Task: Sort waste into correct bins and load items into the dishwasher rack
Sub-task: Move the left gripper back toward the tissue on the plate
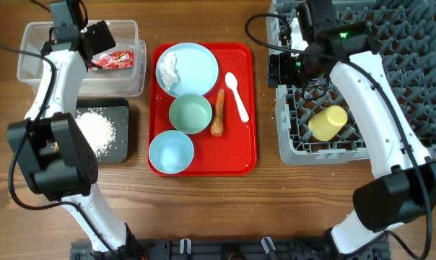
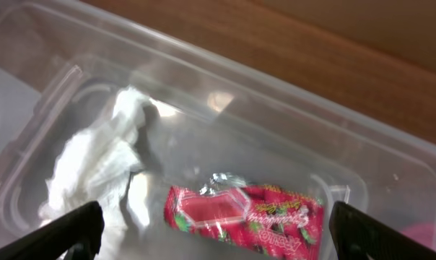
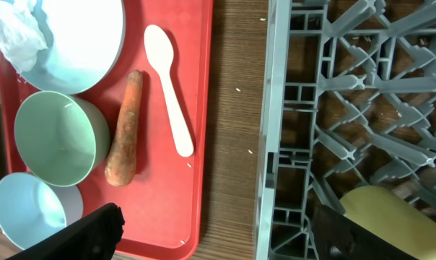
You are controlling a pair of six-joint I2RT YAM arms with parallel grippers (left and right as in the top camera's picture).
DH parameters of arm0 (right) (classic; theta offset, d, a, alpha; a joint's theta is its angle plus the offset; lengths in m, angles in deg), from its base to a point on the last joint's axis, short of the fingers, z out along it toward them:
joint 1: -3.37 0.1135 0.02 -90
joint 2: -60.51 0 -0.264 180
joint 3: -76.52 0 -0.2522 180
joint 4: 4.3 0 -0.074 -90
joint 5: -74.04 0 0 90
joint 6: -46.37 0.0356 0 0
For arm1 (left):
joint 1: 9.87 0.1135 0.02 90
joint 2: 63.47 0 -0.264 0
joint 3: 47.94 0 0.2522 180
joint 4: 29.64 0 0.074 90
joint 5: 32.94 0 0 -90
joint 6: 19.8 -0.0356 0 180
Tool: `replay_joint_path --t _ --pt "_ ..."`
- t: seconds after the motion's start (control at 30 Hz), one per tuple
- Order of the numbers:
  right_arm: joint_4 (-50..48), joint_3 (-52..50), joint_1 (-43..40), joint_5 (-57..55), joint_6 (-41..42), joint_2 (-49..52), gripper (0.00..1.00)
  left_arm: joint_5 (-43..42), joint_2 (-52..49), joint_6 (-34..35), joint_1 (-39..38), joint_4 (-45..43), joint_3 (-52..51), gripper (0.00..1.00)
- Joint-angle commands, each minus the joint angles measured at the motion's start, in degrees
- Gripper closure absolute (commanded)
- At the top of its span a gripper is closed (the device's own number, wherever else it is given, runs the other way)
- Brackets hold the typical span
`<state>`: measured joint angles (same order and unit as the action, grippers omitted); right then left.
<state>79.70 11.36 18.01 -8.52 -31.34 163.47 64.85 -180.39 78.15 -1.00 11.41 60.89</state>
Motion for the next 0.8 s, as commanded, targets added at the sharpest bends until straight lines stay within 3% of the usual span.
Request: replay_joint_path --t 0.0,0.1,0.3,0.5,0.77 --pt "0.04 0.48 0.13 -0.57 -0.17 0.76 0.14 -4.92 4.26 -3.28 -3.56 4.57 5.03 0.01" --pt "0.04 0.48 0.13 -0.57 -0.17 0.76 0.14 -10.01 5.2 -6.99 -7.3 7.63 5.14 0.04" --pt "0.07 0.48 0.13 -1.05 -0.33 0.76 0.13 -9.38 1.55 -8.68 -16.46 14.45 5.01 0.02" --pt "0.46 0.48 0.13 -1.44 -0.35 0.76 0.14 -3.28 -3.45 -0.52 -19.1 15.02 5.01 0.03" --pt "0.46 0.48 0.13 -1.44 -0.31 0.76 0.13 -5.57 -8.5 -0.2 -21.05 15.21 5.01 0.1"
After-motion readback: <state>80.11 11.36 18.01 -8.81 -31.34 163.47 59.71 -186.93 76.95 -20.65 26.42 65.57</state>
